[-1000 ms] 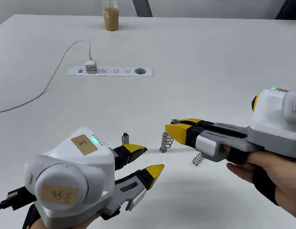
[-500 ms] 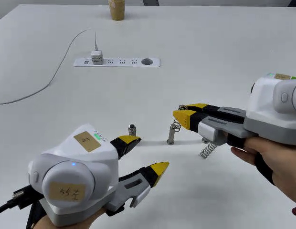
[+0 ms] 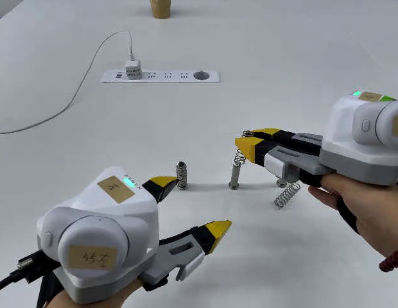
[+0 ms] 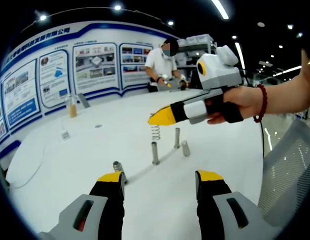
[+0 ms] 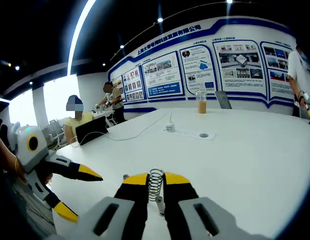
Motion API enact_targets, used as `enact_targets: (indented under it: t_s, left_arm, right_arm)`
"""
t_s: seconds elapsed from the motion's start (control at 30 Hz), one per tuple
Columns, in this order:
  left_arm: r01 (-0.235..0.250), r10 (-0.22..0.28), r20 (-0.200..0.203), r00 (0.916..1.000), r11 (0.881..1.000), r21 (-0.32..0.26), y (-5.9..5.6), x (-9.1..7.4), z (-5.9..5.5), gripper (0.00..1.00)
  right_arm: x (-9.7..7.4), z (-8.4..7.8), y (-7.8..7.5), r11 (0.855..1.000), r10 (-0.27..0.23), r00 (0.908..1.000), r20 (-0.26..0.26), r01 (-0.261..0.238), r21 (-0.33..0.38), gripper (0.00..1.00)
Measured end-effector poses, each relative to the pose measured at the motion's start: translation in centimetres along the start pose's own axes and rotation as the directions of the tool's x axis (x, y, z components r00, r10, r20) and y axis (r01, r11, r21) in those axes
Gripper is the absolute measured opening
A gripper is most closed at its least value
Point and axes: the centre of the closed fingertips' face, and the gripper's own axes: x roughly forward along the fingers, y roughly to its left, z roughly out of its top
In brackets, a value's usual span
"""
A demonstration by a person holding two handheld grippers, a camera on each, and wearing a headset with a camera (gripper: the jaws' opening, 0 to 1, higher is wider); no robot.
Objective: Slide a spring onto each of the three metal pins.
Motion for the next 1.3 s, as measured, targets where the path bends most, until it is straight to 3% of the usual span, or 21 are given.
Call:
enact_targets:
  t_s: [0.33, 0.6, 0.97, 1.3]
  left_arm:
    - [-0.017, 0.017, 0.000, 0.9999, 0.999, -0.036, 0.5, 0.0, -0.5, 0.67]
    - [-0.005, 0.004, -0.012, 0.9999, 0.998, -0.055, 0.2, 0.1, -0.9, 0.71]
    - [-0.010, 0.009, -0.019, 0.9998, 0.998, -0.058, 0.3, 0.1, -1.1, 0.71]
    - [-0.013, 0.012, -0.019, 0.9997, 0.998, -0.055, 0.5, 0.1, -1.1, 0.70]
  right_arm:
    - [0.6, -0.7, -0.1, 0.999, -0.023, 0.9997, -0.012, 0.023, -0.036, 0.12]
    - [0.7, -0.6, -0.3, 0.996, -0.039, 0.9992, 0.000, 0.039, -0.078, 0.12]
    - [1.0, -1.8, -0.1, 0.988, -0.042, 0.9981, -0.045, 0.035, -0.150, 0.12]
    - [1.4, -3.1, -0.2, 0.987, -0.047, 0.9951, -0.087, 0.032, -0.159, 0.12]
